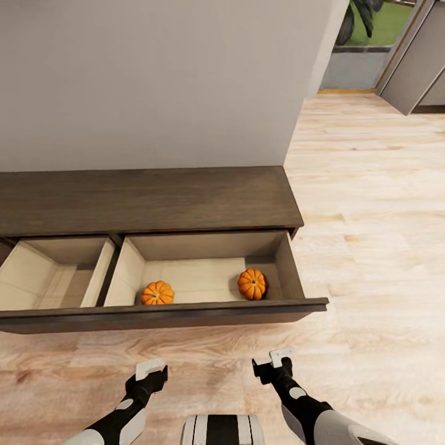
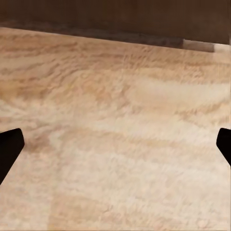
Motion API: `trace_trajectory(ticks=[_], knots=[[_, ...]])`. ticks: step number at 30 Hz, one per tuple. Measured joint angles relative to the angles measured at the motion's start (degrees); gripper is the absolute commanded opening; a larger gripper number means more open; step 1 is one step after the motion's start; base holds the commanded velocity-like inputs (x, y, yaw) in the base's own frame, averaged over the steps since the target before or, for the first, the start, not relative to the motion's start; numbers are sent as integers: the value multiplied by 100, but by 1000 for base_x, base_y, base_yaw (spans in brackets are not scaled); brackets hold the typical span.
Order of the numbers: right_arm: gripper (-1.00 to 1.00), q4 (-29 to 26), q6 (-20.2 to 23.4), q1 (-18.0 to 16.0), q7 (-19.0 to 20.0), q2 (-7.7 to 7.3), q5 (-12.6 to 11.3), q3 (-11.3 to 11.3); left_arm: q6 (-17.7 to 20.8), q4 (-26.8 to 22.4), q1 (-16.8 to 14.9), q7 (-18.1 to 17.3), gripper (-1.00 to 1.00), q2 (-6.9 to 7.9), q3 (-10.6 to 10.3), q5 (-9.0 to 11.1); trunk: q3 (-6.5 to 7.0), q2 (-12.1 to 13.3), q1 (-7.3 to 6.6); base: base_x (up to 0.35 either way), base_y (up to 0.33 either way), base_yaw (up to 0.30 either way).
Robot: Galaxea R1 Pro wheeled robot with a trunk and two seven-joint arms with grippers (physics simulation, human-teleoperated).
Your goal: Place each of the two pumpkins and all three candles from the living room inside a cabinet in the living room (use any cabinet), then make sure every cabinet is closed, and position the cauldron so it is next to a table in the living room.
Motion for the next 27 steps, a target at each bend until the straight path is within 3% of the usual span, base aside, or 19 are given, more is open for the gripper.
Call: trace_trajectory(ticks=[11,27], knots=[[100,-6,6,-364,-6,25,1,1,-1,-122,-414,1,100,-23,1,-8,-198,-441,242,0,0,0],[100,-130,-239,-455,-2,25,29,10,-105,-121,-529,-31,100,-52,-18,-23,-198,-443,242,0,0,0]])
